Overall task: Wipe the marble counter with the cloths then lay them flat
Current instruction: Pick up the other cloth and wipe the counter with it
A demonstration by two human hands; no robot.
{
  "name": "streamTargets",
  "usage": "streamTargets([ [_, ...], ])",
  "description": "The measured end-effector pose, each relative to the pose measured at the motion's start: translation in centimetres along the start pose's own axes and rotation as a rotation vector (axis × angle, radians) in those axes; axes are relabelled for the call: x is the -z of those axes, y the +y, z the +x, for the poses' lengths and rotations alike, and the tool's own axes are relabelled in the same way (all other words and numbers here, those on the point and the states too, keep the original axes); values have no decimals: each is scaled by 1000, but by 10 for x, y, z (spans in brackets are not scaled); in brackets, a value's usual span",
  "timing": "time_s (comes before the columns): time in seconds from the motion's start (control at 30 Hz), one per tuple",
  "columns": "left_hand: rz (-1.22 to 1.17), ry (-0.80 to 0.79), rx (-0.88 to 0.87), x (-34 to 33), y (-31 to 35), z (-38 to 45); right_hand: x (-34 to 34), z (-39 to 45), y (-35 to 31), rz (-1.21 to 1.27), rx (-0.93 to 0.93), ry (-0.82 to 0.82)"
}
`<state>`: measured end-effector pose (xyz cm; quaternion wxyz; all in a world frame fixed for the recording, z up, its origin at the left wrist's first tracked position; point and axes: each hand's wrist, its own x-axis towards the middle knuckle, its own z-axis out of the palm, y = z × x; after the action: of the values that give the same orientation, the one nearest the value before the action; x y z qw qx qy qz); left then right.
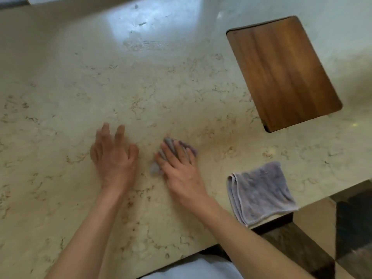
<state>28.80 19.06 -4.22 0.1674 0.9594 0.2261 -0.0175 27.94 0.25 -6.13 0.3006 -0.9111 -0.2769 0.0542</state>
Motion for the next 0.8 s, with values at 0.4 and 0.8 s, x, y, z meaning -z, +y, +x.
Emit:
streamTargets([
  [0.4, 188, -56, -112, -16, -8, 29, 14, 82, 33, -232, -682, 223],
  [0.8, 108, 90, -5, 39, -102, 148, 56, 113, 83, -294, -673, 187],
])
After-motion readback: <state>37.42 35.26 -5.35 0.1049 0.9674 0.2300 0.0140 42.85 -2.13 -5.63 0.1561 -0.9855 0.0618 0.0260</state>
